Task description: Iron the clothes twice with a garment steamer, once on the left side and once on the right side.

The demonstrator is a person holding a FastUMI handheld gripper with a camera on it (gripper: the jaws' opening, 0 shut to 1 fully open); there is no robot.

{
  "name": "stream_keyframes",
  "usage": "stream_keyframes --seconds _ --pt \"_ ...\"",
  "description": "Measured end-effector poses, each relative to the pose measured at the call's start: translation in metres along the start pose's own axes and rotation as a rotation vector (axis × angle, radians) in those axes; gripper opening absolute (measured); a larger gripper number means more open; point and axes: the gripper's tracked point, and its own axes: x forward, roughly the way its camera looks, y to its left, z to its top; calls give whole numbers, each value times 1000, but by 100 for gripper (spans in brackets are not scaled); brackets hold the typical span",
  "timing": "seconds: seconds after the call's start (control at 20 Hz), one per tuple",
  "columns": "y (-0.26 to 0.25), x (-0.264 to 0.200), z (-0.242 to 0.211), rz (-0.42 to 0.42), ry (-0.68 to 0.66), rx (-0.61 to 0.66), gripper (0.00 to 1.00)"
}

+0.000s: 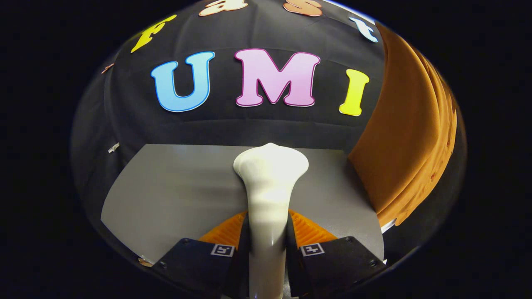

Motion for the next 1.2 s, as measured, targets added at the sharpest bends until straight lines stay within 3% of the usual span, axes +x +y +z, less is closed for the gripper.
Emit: stream_keyframes --seconds 0.5,0.8,1.2 --pt "1 -27 17 47 -100 29 36" --pt "-3 -89 38 45 -254 64 35" --pt "-3 -179 31 -4 -386 115 35"
